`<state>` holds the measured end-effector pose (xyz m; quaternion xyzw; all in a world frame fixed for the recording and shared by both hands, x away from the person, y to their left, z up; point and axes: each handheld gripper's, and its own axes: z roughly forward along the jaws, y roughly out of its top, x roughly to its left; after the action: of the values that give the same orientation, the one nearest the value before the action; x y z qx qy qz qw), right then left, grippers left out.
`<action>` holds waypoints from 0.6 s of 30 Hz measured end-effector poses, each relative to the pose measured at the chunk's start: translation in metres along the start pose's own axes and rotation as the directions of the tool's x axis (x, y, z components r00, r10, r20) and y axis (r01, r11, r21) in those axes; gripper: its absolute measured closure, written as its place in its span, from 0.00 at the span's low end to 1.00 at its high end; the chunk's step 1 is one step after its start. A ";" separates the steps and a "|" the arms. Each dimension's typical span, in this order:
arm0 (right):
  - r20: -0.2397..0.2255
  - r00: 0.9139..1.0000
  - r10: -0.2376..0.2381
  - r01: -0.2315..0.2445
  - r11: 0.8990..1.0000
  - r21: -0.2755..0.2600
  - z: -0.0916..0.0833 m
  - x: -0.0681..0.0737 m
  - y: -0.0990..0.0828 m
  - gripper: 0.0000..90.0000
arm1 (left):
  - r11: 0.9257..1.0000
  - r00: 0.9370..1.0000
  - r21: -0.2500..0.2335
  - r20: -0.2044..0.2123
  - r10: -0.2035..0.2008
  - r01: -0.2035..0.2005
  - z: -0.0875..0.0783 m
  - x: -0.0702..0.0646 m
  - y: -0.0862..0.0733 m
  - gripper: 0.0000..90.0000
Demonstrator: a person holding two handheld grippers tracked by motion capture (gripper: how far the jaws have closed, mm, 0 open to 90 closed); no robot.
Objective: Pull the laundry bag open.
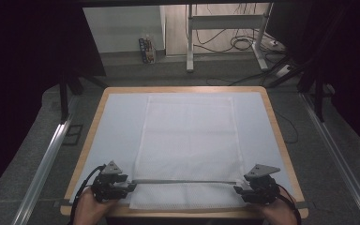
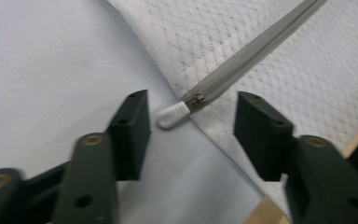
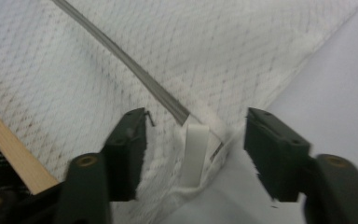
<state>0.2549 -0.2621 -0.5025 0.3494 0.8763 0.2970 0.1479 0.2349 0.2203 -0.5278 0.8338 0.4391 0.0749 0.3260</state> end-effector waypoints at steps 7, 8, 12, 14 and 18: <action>0.002 1.000 0.006 -0.006 0.999 -0.050 0.001 -0.003 0.002 0.21 | 0.997 1.000 -0.072 0.017 -0.021 0.022 -0.002 -0.001 0.001 0.26; 0.000 1.000 0.008 -0.008 0.998 -0.058 0.001 -0.004 0.002 0.20 | 0.996 1.000 -0.083 0.018 -0.019 0.021 -0.003 -0.001 0.002 0.24; 0.001 1.000 0.013 -0.013 0.997 -0.079 -0.001 -0.005 0.002 0.14 | 0.994 1.000 -0.104 0.011 -0.018 0.019 -0.005 -0.004 0.003 0.12; -0.011 1.000 0.020 -0.021 0.996 -0.089 -0.002 -0.006 0.002 0.11 | 0.993 1.000 -0.113 0.003 -0.021 0.021 -0.007 -0.005 0.003 0.09; -0.014 1.000 0.020 -0.021 0.995 -0.099 -0.006 -0.008 0.000 0.07 | 0.993 1.000 -0.118 -0.003 -0.007 0.006 -0.012 -0.006 0.000 0.02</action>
<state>0.2583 -0.2702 -0.4973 0.3487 0.8578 0.3439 0.1561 0.2263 0.2209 -0.5179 0.8114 0.4373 0.1014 0.3743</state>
